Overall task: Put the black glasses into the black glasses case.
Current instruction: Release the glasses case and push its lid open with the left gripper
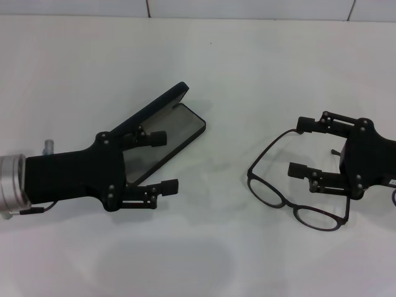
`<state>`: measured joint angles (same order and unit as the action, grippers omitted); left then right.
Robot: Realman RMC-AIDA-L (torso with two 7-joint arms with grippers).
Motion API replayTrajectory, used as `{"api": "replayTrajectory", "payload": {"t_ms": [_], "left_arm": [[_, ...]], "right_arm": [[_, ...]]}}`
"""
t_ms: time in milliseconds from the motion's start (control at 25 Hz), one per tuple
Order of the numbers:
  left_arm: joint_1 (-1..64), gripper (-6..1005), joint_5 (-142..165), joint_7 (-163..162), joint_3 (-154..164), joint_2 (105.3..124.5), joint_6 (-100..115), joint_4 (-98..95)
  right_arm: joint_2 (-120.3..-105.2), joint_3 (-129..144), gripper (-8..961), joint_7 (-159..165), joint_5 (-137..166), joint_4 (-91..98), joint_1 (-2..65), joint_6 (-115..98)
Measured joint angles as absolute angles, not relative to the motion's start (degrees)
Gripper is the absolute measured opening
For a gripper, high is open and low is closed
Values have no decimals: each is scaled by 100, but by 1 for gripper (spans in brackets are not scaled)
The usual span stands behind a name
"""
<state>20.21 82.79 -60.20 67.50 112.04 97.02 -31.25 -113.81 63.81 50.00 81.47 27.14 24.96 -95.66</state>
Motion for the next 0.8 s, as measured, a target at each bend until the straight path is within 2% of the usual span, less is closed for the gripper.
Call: {"api": "replayTrajectory", "payload": {"t_ms": [400,640,800], "left_arm": [[2030,876,8256,-6021,6749,11225,9693,-3114],[2064,875,8282,-6534,6200,11324,9448,-3218],[2213,875,8440,-7749,6007,11233,8864,-3570]], "right_arm": [[-11381,6377,747,4992,8206,2689,2479,-9453],[-11381,6360,747,4990,8265,2721,2478,-9426],[-11372,6364,747,4989,8272,2731,2478,-9443]]}}
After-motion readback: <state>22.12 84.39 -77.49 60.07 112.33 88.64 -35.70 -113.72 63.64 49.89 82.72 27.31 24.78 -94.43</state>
